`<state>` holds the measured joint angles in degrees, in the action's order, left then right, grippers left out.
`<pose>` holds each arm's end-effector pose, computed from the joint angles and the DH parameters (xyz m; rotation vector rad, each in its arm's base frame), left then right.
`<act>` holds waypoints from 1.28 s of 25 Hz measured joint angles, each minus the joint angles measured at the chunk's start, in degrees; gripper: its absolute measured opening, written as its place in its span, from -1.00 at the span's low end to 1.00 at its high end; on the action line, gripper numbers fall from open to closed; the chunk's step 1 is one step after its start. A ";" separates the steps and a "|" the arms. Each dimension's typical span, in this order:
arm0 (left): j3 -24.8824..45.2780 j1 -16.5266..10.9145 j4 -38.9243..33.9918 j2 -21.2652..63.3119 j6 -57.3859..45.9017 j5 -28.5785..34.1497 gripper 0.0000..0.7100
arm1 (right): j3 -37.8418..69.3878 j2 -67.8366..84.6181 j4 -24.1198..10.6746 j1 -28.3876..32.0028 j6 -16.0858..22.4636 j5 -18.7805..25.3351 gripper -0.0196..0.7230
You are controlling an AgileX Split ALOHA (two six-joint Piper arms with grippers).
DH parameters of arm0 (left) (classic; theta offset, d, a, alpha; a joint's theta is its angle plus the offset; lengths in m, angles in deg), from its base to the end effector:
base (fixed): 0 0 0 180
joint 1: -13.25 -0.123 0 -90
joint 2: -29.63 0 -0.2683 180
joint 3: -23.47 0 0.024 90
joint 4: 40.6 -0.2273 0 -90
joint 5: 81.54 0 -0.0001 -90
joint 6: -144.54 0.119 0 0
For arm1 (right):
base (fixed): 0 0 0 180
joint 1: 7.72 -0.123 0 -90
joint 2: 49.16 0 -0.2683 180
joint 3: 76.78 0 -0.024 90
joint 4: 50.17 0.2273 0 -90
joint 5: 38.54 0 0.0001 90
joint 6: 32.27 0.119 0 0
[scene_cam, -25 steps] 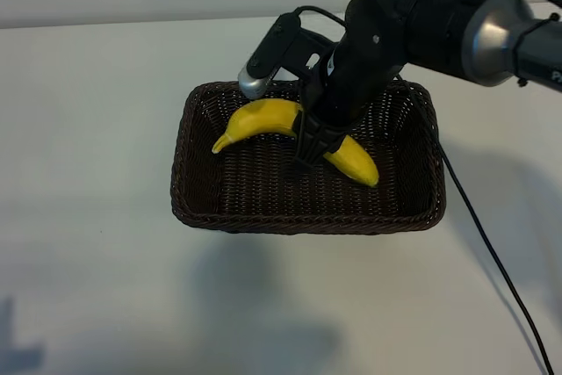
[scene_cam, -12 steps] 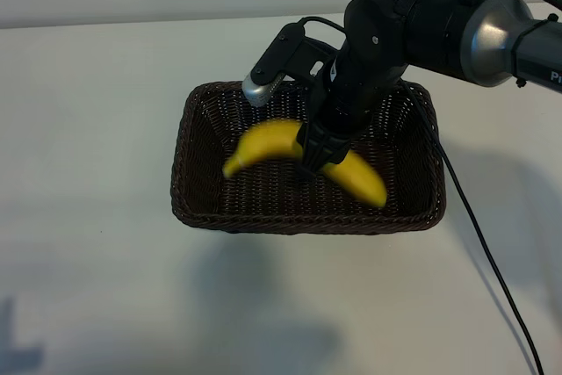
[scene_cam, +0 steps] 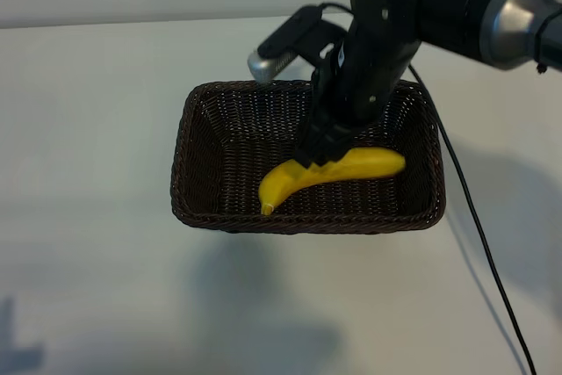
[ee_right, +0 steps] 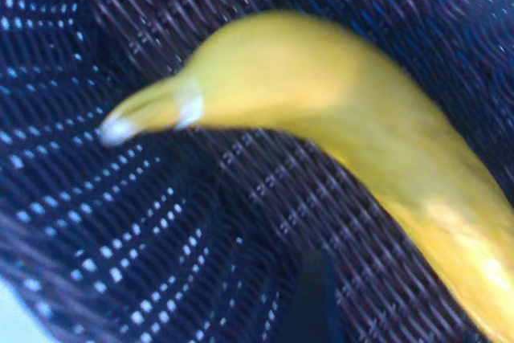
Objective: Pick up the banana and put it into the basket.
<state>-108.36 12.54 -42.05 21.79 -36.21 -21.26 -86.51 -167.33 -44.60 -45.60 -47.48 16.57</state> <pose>0.0158 0.0028 0.2538 -0.0270 2.0293 0.0298 0.2970 0.2430 0.1967 -1.2258 2.5954 0.2051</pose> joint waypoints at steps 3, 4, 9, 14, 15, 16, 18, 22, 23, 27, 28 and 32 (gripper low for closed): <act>0.00 0.00 0.00 0.00 0.00 0.00 0.61 | -2.52 0.26 -1.86 0.07 3.19 1.30 0.65; 0.00 0.00 0.00 0.00 0.00 0.00 0.61 | -3.20 0.26 -2.48 0.24 4.29 1.57 0.65; 0.00 0.00 0.00 0.00 0.00 0.00 0.61 | -4.23 0.26 -3.56 4.09 9.45 2.59 0.65; 0.00 0.00 0.00 0.00 0.00 0.00 0.61 | -4.23 0.26 -4.27 12.05 12.38 4.63 0.65; 0.00 0.00 0.00 0.00 0.00 0.00 0.61 | -4.23 0.26 -4.27 13.78 12.92 4.87 0.65; 0.00 0.00 0.00 0.00 0.00 0.00 0.61 | -4.23 0.26 -4.27 15.47 13.28 4.93 0.65; 0.00 0.00 0.00 0.00 -0.11 0.00 0.61 | -4.23 0.26 -4.17 18.38 13.95 5.00 0.65; 0.00 0.00 0.00 0.00 -0.20 0.00 0.61 | -4.23 0.26 -4.11 23.87 16.43 5.46 0.65; 0.00 0.00 0.00 0.00 -0.20 0.00 0.61 | -4.23 0.26 -4.11 25.60 16.58 5.91 0.65; 0.00 0.00 0.00 0.00 -0.20 0.00 0.61 | -4.23 0.26 -4.44 31.45 15.91 9.23 0.65; 0.00 0.00 0.00 0.00 -0.20 0.00 0.61 | -4.23 0.26 -4.77 32.85 15.79 10.02 0.65; 0.00 0.00 0.00 0.00 -0.20 0.00 0.61 | -4.23 0.26 -5.94 39.37 15.21 13.30 0.65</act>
<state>-108.36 12.54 -42.05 21.79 -36.42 -21.26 -90.75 -167.08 -50.54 -6.23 -32.27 29.87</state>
